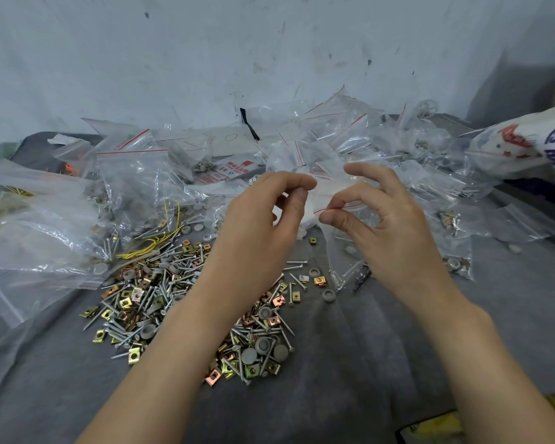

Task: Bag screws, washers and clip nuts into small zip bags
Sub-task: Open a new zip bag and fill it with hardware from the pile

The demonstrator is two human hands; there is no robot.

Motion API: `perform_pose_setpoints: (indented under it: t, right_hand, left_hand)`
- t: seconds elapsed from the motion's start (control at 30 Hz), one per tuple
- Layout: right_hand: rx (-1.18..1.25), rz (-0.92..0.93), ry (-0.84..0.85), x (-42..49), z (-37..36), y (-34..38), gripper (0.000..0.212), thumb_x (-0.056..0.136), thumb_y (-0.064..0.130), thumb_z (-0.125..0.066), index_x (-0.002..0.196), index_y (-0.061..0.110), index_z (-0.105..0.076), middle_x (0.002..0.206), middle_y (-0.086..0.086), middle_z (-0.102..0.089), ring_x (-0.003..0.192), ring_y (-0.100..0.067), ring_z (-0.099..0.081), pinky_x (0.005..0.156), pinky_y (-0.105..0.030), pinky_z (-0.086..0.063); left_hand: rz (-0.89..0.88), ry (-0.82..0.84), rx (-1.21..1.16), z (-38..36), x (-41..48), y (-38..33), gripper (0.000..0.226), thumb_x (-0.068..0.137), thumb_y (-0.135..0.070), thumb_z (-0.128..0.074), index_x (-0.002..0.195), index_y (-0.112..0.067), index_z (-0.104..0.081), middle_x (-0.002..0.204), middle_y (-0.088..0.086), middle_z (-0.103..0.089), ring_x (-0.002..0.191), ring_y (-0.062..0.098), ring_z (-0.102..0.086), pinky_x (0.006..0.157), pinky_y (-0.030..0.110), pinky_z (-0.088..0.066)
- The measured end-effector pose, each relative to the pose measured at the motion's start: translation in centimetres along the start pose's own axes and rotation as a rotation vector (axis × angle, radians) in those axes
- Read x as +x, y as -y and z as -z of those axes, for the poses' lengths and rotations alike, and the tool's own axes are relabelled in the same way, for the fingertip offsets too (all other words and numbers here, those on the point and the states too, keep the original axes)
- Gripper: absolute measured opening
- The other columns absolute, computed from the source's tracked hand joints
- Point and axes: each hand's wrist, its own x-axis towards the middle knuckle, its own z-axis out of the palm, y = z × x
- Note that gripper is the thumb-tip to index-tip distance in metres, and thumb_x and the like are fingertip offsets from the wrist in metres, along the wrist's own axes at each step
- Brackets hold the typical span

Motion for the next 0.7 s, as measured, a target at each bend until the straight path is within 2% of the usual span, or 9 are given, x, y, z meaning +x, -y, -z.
perform_pose_setpoints:
  t: [0.2,0.33,0.43,0.5,0.57,0.7]
  right_hand:
    - [0.006,-0.008,0.001,-0.1,0.1,-0.1,0.016,0.081,0.055,-0.067,0.084,0.04,-0.066,0.133,0.015,-0.051,0.113,0.023,-0.045,0.091,0.002,-0.028]
    - [0.009,0.0,0.004,-0.1,0.2,0.0,0.01,0.082,0.052,-0.068,0.083,0.045,-0.062,0.131,0.016,-0.051,0.114,0.023,-0.044,0.092,0.002,-0.028]
    - [-0.008,0.008,-0.003,0.0,0.3,-0.1,0.009,0.083,0.048,-0.07,0.084,0.041,-0.064,0.132,0.014,-0.051,0.112,0.024,-0.044,0.092,0.003,-0.028]
    - [-0.012,0.004,-0.006,0.0,0.3,-0.1,0.009,0.083,0.048,-0.07,0.085,0.042,-0.064,0.132,0.014,-0.051,0.112,0.023,-0.045,0.092,0.002,-0.028]
    - [-0.011,0.0,-0.009,0.0,0.3,-0.1,0.008,0.083,0.049,-0.07,0.084,0.045,-0.063,0.131,0.015,-0.051,0.113,0.022,-0.045,0.092,0.002,-0.028]
    - [-0.015,0.006,-0.019,0.1,0.2,-0.2,0.009,0.083,0.049,-0.07,0.084,0.045,-0.062,0.131,0.015,-0.051,0.112,0.022,-0.045,0.092,0.002,-0.028]
  left_hand:
    - [0.126,0.054,0.059,0.3,-0.3,1.6,0.017,0.1,-0.029,-0.052,0.112,-0.034,-0.064,0.094,-0.026,-0.063,0.084,-0.007,-0.058,0.065,0.007,-0.041]
    - [0.235,0.323,0.269,0.7,-0.9,3.2,0.02,0.1,-0.033,-0.05,0.116,-0.032,-0.062,0.095,-0.019,-0.063,0.082,-0.007,-0.058,0.072,0.015,-0.046]
    - [0.214,0.58,0.443,0.5,-1.7,3.5,0.025,0.101,-0.036,-0.047,0.121,-0.028,-0.061,0.11,-0.011,-0.066,0.095,0.002,-0.059,0.087,0.027,-0.05]
    - [0.188,0.668,0.528,0.1,-2.4,3.6,0.03,0.101,-0.041,-0.046,0.124,-0.028,-0.06,0.119,-0.008,-0.062,0.11,0.01,-0.056,0.096,0.034,-0.046]
    - [0.161,0.703,0.626,-0.5,-3.0,3.7,0.035,0.1,-0.046,-0.044,0.131,-0.032,-0.053,0.126,-0.005,-0.055,0.12,0.017,-0.048,0.102,0.04,-0.041]
    - [0.086,0.704,0.76,-1.3,-3.6,4.0,0.038,0.102,-0.044,-0.039,0.14,-0.042,-0.042,0.132,-0.003,-0.046,0.125,0.022,-0.042,0.104,0.04,-0.037]
